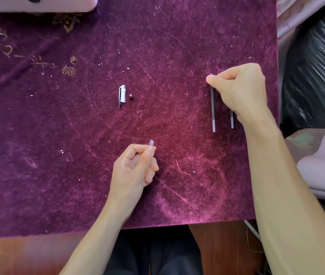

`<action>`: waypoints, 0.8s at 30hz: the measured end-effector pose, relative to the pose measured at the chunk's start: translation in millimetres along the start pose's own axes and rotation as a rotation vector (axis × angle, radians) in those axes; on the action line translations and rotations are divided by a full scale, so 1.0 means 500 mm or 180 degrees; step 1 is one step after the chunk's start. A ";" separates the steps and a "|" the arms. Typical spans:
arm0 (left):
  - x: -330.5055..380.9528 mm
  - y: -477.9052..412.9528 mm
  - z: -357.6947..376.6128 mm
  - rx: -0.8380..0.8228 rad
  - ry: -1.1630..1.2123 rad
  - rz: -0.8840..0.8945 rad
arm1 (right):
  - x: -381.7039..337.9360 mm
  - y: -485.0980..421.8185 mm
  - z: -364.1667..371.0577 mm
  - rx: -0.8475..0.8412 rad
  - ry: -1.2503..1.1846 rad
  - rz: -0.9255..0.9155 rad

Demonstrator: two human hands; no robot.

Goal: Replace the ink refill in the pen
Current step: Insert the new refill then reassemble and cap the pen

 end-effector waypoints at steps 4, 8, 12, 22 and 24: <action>0.003 -0.002 0.001 -0.0028 -0.0018 -0.0047 | -0.003 0.029 0.014 -0.0201 -0.0616 0.0030; 0.003 -0.001 0.002 -0.0024 -0.0058 -0.0073 | 0.007 0.075 0.045 -0.0439 -0.1454 0.0221; 0.003 -0.001 0.006 -0.0120 -0.0165 -0.0002 | 0.025 0.118 0.081 -0.0635 -0.1972 0.0584; -0.002 -0.002 0.006 -0.0215 -0.0238 0.0007 | 0.056 0.169 0.108 -0.0421 -0.2891 0.1158; 0.000 -0.001 0.006 -0.0223 -0.0230 0.0001 | 0.058 0.171 0.108 -0.0375 -0.2966 0.1190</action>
Point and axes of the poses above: each hand's wrist, its own y-axis away from the middle knuckle, its own z-axis out of the palm, x = y × z, the point moved 4 cm from there along -y, towards the middle knuckle, and after that the axes turned 6 degrees about y, right-handed, at the moved point
